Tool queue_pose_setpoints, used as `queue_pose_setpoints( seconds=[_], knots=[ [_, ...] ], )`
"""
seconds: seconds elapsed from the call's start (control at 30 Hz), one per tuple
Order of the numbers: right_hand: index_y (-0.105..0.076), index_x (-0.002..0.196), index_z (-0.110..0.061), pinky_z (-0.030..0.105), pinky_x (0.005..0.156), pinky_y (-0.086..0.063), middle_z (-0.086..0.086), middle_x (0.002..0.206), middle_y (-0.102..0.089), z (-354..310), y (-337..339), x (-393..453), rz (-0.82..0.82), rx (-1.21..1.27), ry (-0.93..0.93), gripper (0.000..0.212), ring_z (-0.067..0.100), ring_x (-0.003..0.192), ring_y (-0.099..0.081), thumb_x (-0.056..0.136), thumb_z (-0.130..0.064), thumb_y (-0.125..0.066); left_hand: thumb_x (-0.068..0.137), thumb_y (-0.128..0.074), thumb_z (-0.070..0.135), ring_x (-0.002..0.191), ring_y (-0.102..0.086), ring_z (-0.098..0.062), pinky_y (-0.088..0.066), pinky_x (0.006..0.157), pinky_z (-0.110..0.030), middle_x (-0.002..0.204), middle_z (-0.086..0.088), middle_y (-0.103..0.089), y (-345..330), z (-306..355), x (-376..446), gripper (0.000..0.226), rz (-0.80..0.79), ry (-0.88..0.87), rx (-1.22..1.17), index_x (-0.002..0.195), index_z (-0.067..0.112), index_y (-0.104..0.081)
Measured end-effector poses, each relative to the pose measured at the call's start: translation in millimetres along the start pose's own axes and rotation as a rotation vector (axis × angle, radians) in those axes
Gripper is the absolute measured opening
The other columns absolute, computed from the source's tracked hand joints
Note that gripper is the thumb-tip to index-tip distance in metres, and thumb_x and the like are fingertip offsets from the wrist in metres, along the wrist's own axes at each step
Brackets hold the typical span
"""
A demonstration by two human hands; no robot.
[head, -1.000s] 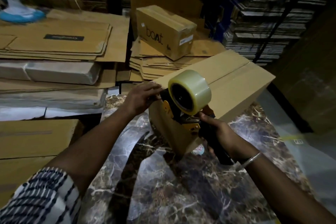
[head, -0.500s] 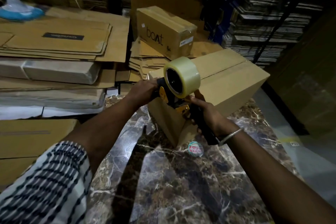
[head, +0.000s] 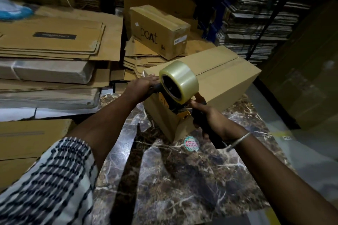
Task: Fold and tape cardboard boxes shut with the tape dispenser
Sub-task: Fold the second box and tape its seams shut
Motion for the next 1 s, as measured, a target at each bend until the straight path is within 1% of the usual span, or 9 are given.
queue_pose_setpoints(
  seconds=[0.17,0.33,0.43,0.5,0.57,0.67,0.73,0.83,1.0],
  knots=[
    [-0.061,0.100,-0.006,0.036,0.052,-0.019,0.006,0.069,-0.046,32.5,13.3,-24.2,0.016,0.036,-0.006,0.067,0.020,0.047,-0.030,0.084,-0.070,-0.054,0.096,-0.063,0.022,0.142,-0.042,-0.022,-0.043,0.109,-0.051,0.149,-0.001,-0.051,-11.2,-2.6,1.7,0.042,-0.025,-0.007,-0.028,0.137,0.029,-0.058],
    [-0.062,0.104,-0.009,0.040,0.050,-0.018,0.016,0.080,-0.044,38.8,15.9,-19.1,0.029,0.083,0.002,0.085,0.027,0.048,-0.031,0.065,-0.084,-0.065,0.099,-0.058,0.037,0.151,-0.024,-0.015,-0.019,0.109,-0.074,0.159,0.012,-0.033,-18.1,-5.8,0.3,0.049,-0.129,0.075,0.084,0.146,0.041,-0.044],
    [-0.066,0.092,-0.015,0.040,0.050,-0.016,0.016,0.075,-0.045,44.4,19.7,-17.6,0.044,0.131,0.017,0.062,0.026,0.048,-0.029,0.078,-0.075,-0.060,0.097,-0.054,0.050,0.152,-0.014,-0.013,-0.008,0.111,-0.077,0.163,0.012,-0.023,-19.1,-0.9,-7.5,0.062,-0.157,-0.003,0.056,0.152,0.043,-0.026],
    [-0.067,0.100,-0.023,0.036,0.049,-0.022,0.011,0.073,-0.050,47.0,18.4,-16.1,0.042,0.146,0.024,0.052,0.026,0.047,-0.032,0.083,-0.071,-0.058,0.098,-0.045,0.052,0.150,-0.012,-0.012,-0.003,0.114,-0.071,0.161,0.011,-0.022,-14.5,17.7,-13.5,0.061,-0.086,-0.119,-0.008,0.152,0.038,-0.021],
    [-0.066,0.109,-0.021,0.036,0.048,-0.026,0.011,0.074,-0.051,46.7,18.8,-13.7,0.038,0.140,0.039,0.058,0.027,0.048,-0.034,0.081,-0.071,-0.059,0.099,-0.045,0.042,0.146,-0.029,-0.021,-0.008,0.113,-0.062,0.156,0.002,-0.034,-13.5,39.6,-14.7,0.052,-0.024,-0.220,-0.058,0.148,0.027,-0.042],
    [-0.062,0.112,-0.017,0.036,0.048,-0.025,0.011,0.074,-0.050,43.5,18.2,-12.7,0.027,0.130,0.034,0.059,0.027,0.049,-0.033,0.083,-0.068,-0.056,0.090,-0.062,0.020,0.116,-0.064,-0.032,-0.025,0.112,-0.068,0.135,-0.015,-0.062,-36.4,53.7,-13.2,0.024,-0.068,-0.302,0.006,0.110,0.011,-0.075],
    [-0.062,0.106,-0.008,0.036,0.048,-0.022,0.012,0.072,-0.048,42.5,18.0,-13.0,0.022,0.142,0.019,0.066,0.027,0.048,-0.030,0.081,-0.069,-0.057,0.083,-0.073,0.009,0.110,-0.067,-0.030,-0.027,0.108,-0.073,0.126,-0.016,-0.066,-42.3,48.7,-12.0,0.015,-0.041,-0.306,0.019,0.098,0.010,-0.077],
    [-0.059,0.112,0.005,0.036,0.047,-0.023,0.015,0.076,-0.047,43.2,20.4,-12.0,0.023,0.138,0.016,0.088,0.027,0.048,-0.031,0.075,-0.075,-0.060,0.080,-0.069,0.008,0.107,-0.069,-0.032,-0.025,0.100,-0.079,0.118,-0.018,-0.070,-34.9,52.7,-12.2,0.017,0.041,-0.348,-0.012,0.096,0.008,-0.077],
    [-0.060,0.102,-0.002,0.036,0.046,-0.025,0.016,0.076,-0.046,33.0,17.8,-5.6,0.012,0.115,0.028,0.074,0.024,0.044,-0.033,0.081,-0.073,-0.057,0.085,-0.068,0.001,0.112,-0.065,-0.040,-0.020,0.104,-0.082,0.116,-0.022,-0.070,-29.2,53.7,-6.6,0.015,0.032,-0.236,-0.018,0.096,0.004,-0.077]
  ],
)
Point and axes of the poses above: each hand's wrist, its own x-axis towards the middle knuckle, its own y-axis out of the back of the hand, z = x × y, the point moved 10 cm from there along x, towards the middle knuckle
